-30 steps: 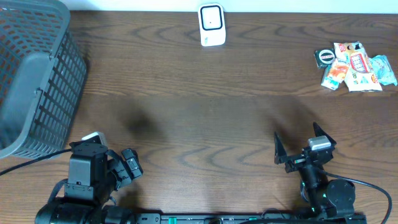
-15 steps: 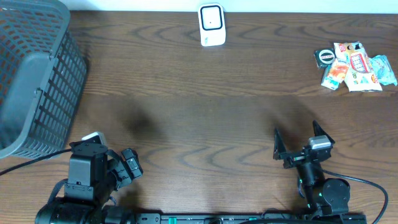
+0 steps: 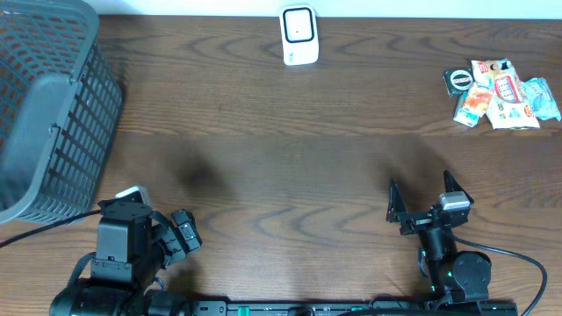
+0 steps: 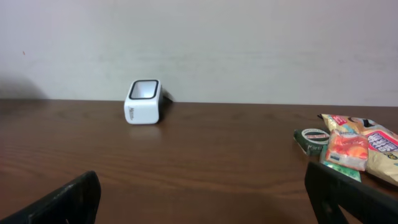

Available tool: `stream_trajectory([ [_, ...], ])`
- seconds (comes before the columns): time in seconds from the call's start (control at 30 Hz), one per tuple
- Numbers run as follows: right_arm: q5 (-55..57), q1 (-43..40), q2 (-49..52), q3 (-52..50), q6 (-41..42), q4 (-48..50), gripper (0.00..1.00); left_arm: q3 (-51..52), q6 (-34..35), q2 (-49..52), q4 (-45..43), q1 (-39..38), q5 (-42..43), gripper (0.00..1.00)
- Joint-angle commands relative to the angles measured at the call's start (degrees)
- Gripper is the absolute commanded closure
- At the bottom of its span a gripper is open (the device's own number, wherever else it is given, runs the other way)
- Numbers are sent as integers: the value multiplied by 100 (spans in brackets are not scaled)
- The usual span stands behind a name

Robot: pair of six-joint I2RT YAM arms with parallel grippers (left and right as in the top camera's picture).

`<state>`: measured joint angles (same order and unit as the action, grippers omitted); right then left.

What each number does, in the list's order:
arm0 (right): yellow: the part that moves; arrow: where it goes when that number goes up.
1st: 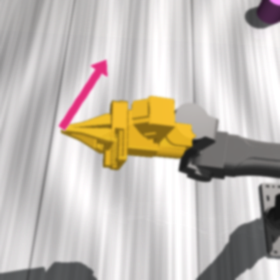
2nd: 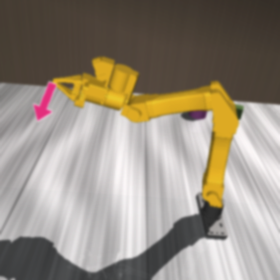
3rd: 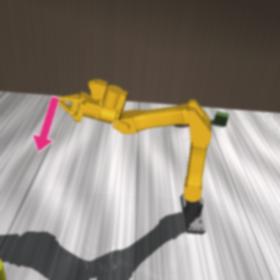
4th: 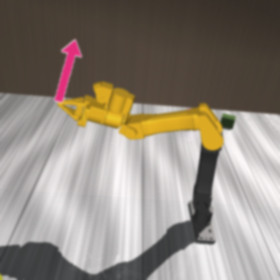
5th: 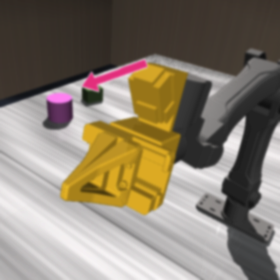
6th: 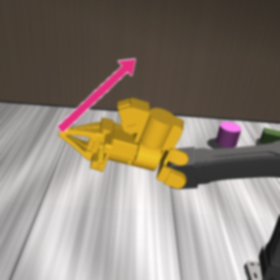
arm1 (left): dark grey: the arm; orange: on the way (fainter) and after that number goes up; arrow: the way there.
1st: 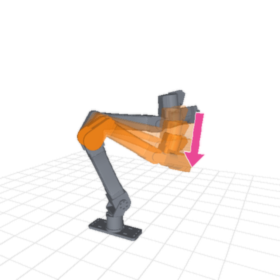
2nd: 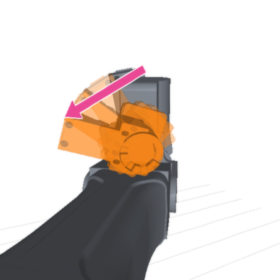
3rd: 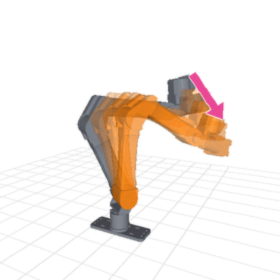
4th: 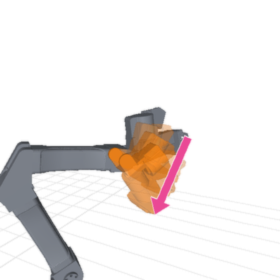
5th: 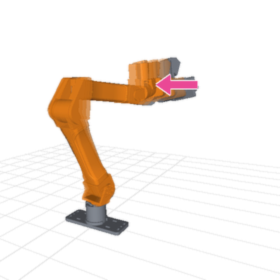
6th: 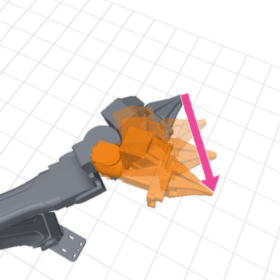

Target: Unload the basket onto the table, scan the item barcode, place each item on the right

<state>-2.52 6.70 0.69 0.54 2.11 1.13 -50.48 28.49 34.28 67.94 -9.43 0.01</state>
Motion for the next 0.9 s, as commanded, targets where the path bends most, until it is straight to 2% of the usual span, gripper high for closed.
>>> stream_trajectory([
  [0.0, 90, 26, -42, -24, -92, -214, 1, 2, -11, -17, 15, 13, -50, 2],
  [0.1, 98, 26, -42, -24, -87, -564, 1, 2, -11, -17, 13, 13, -50, 2],
  [0.87, 264, -85, -42, -22, -190, -568, 1, 2, -11, -17, 13, 13, -50, 3],
])
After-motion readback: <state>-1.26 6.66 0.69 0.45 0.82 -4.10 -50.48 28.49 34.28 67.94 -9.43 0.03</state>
